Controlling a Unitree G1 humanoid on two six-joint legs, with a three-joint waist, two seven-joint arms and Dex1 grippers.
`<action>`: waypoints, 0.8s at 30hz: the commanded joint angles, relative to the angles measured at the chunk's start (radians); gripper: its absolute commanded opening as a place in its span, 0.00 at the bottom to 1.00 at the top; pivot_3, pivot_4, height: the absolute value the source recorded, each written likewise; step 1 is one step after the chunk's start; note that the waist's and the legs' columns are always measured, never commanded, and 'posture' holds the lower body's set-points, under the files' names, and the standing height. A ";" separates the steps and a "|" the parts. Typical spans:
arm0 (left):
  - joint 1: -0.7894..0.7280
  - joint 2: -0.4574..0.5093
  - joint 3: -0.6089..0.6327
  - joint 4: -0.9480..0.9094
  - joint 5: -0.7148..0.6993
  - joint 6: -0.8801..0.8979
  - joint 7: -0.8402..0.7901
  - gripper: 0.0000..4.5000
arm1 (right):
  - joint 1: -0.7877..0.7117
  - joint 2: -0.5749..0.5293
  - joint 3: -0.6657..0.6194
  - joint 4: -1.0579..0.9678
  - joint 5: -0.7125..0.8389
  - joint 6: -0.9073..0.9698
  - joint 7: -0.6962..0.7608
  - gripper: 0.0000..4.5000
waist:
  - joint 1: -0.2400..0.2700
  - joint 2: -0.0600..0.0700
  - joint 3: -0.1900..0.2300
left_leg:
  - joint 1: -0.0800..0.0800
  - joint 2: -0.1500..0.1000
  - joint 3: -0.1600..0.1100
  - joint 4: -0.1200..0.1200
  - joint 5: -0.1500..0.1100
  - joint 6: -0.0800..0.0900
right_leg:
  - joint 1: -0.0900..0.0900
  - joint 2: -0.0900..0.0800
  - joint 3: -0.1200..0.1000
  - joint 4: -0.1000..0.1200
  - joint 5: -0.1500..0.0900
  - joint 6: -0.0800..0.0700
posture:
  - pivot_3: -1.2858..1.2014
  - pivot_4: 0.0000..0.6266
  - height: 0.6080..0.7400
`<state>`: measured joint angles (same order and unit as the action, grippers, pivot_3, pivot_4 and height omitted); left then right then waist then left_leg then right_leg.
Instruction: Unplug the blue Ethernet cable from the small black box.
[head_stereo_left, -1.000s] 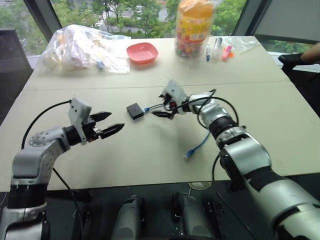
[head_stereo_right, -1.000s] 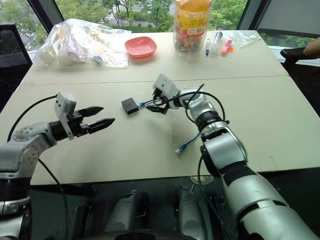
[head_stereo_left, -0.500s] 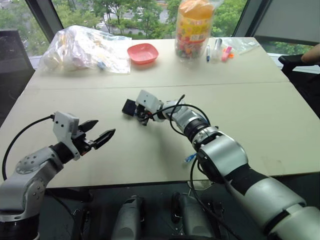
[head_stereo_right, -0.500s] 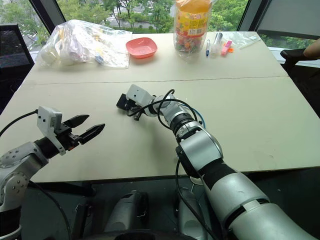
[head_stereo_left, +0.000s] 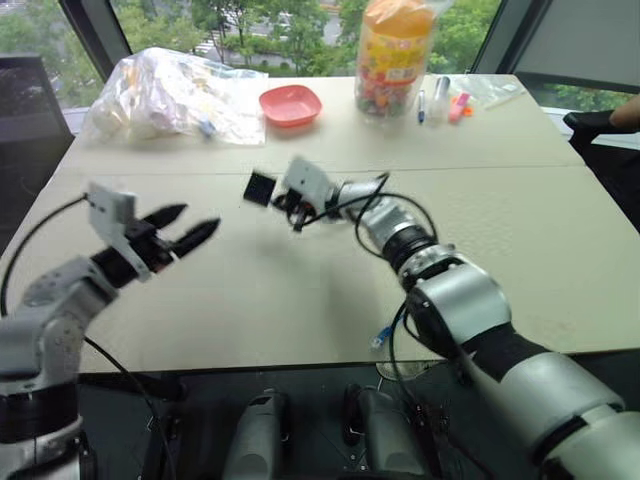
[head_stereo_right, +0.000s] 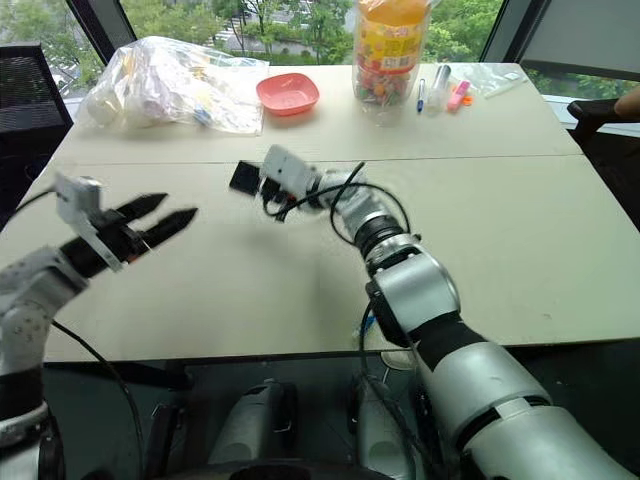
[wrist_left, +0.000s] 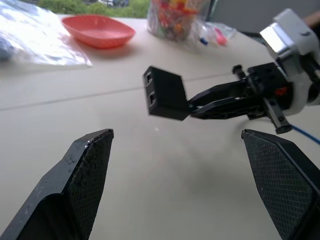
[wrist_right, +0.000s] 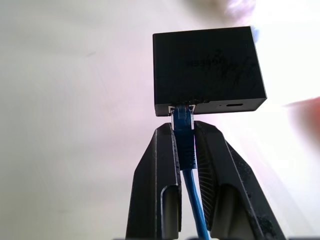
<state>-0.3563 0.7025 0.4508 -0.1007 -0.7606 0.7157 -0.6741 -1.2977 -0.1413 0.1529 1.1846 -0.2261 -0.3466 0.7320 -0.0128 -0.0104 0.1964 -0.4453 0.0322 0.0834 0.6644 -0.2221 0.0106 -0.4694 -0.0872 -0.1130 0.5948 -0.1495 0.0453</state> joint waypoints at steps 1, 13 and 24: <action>-0.185 0.041 -0.014 0.235 -0.039 0.024 -0.123 0.96 | 0.037 -0.089 0.041 -0.272 -0.068 -0.185 -0.092 0.01 | -0.002 0.000 0.000 | 0.002 0.000 0.001 -0.001 0.000 0.000 | 0.001 0.000 0.000 0.000 0.000 0.001 | 0.52 0.24 1.00; -0.836 -0.141 -0.347 1.033 0.223 -0.186 -0.659 0.96 | 0.170 -0.274 0.131 -0.582 -0.257 -0.269 -0.270 0.01 | -0.010 -0.002 -0.001 | 0.003 -0.002 0.007 0.000 0.000 0.001 | 0.003 0.001 0.000 0.001 0.001 0.006 | 0.52 0.24 1.00; -1.050 -0.243 -0.303 1.343 0.349 -0.335 -0.696 0.84 | 0.263 -0.320 0.157 -0.730 -0.280 -0.202 -0.246 0.00 | -0.007 -0.002 -0.001 | 0.003 -0.001 0.006 0.000 0.000 0.001 | 0.002 0.004 0.001 0.001 0.001 0.006 | 0.52 0.24 1.00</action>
<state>-1.3606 0.4515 0.1290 1.2460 -0.4211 0.3999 -1.3420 -1.0249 -0.4505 0.3221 0.5065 -0.5115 -0.5608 0.4875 -0.0195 -0.0122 0.1958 -0.4427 0.0316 0.0889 0.6642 -0.2219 0.0117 -0.4671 -0.0831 -0.1124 0.5962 -0.1489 0.0511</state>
